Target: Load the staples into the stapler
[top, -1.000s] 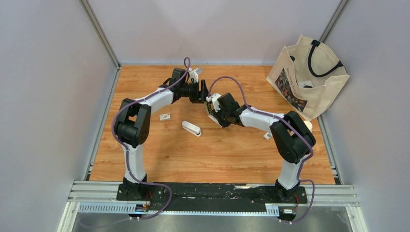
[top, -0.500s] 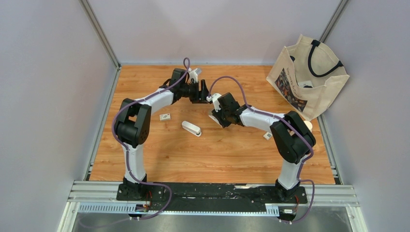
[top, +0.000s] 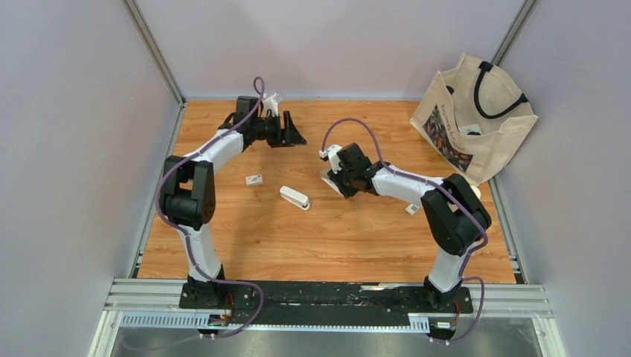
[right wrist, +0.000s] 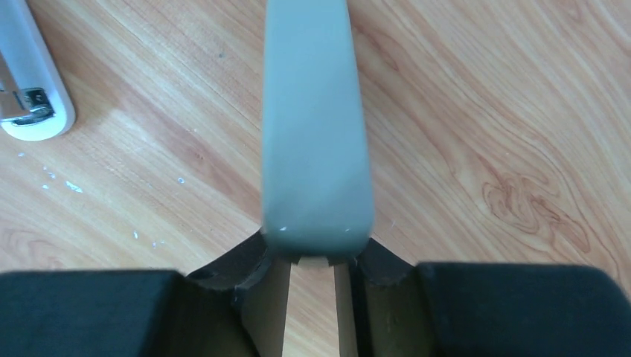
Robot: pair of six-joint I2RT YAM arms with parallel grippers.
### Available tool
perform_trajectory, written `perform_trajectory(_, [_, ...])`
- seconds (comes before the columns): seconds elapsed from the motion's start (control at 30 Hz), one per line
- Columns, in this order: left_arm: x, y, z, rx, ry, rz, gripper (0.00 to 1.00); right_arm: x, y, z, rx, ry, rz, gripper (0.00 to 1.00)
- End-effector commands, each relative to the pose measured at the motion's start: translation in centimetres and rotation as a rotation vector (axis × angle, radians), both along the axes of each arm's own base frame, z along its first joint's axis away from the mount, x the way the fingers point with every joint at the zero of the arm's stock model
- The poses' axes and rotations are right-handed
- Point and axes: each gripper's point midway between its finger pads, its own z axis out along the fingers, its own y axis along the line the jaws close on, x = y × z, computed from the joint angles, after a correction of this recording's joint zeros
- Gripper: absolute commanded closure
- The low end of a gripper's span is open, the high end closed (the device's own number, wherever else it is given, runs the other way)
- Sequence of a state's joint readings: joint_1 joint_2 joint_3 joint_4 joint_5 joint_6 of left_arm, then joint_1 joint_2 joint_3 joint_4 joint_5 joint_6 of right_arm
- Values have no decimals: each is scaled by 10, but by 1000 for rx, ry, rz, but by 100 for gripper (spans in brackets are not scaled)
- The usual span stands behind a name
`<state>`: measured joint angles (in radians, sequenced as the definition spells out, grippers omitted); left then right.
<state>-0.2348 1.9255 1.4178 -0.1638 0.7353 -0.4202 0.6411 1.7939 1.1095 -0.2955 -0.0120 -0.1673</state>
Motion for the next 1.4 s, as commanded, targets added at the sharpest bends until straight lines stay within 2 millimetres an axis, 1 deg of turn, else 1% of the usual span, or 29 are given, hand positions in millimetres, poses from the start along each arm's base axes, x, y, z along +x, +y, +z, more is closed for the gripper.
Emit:
perform_trajectory(0.0, [-3, 18, 37, 28, -113, -21, 30, -3, 3, 29, 30, -48, 35, 70])
perform_trajectory(0.17, [-16, 35, 48, 56, -141, -24, 29, -9, -8, 43, 1, -70, 52, 66])
perform_trajectory(0.3, [-31, 54, 61, 105, -209, -17, 28, -18, -19, 65, -2, -117, 74, 61])
perform_trajectory(0.33, [-34, 59, 65, 119, -231, -12, 27, -17, -26, 73, -23, -141, 59, 59])
perform_trajectory(0.4, [-42, 72, 73, 147, -271, 4, 26, -23, -34, 86, -26, -169, 61, 55])
perform_trajectory(0.47, [-54, 84, 83, 163, -304, 20, 25, -29, -42, 100, -34, -195, 79, 48])
perform_trajectory(0.5, [-61, 91, 85, 185, -310, 27, 25, -31, -46, 112, -35, -223, 85, 44])
perform_trajectory(0.57, [-75, 107, 94, 245, -336, 36, 23, -36, -57, 130, -53, -269, 85, 36])
perform_trajectory(0.67, [-100, 136, 113, 349, -392, 62, 19, -42, -81, 164, -71, -377, 46, 17])
perform_trajectory(0.7, [-111, 142, 120, 372, -414, 66, 18, -43, -89, 178, -71, -425, 24, 8])
perform_trajectory(0.73, [-118, 157, 126, 405, -433, 107, 16, -46, -98, 188, -72, -463, 3, 0])
perform_trajectory(0.8, [-138, 175, 138, 459, -488, 166, 16, -54, -117, 214, -67, -554, -35, 0])
perform_trajectory(0.87, [-162, 191, 147, 551, -556, 218, 16, -61, -138, 236, -62, -638, -91, 0])
perform_trajectory(0.9, [-178, 198, 156, 599, -611, 254, 15, -65, -148, 245, -52, -674, -123, 0])
perform_trajectory(0.93, [-188, 205, 157, 638, -636, 280, 15, -71, -157, 253, -36, -706, -146, 0])
perform_trajectory(0.97, [-200, 210, 159, 668, -664, 302, 15, -79, -161, 260, -10, -733, -145, 0])
perform_trajectory(1.03, [-224, 213, 165, 700, -719, 319, 9, -91, -170, 279, 70, -803, -191, 0])
perform_trajectory(1.07, [-236, 210, 168, 699, -750, 315, 6, -96, -174, 288, 111, -835, -218, 0])
perform_trajectory(1.13, [-256, 209, 174, 704, -810, 326, 6, -104, -187, 308, 208, -904, -313, 0])
perform_trajectory(1.2, [-270, 214, 180, 722, -875, 383, 5, -113, -198, 324, 300, -955, -384, 0])
perform_trajectory(1.23, [-275, 221, 185, 736, -906, 443, 5, -117, -202, 330, 338, -967, -410, 0])
perform_trajectory(1.3, [-282, 229, 188, 744, -920, 519, 4, -124, -204, 339, 404, -973, -421, 0])
perform_trajectory(1.37, [-285, 239, 190, 749, -889, 598, 4, -132, -204, 347, 463, -975, -418, 0])
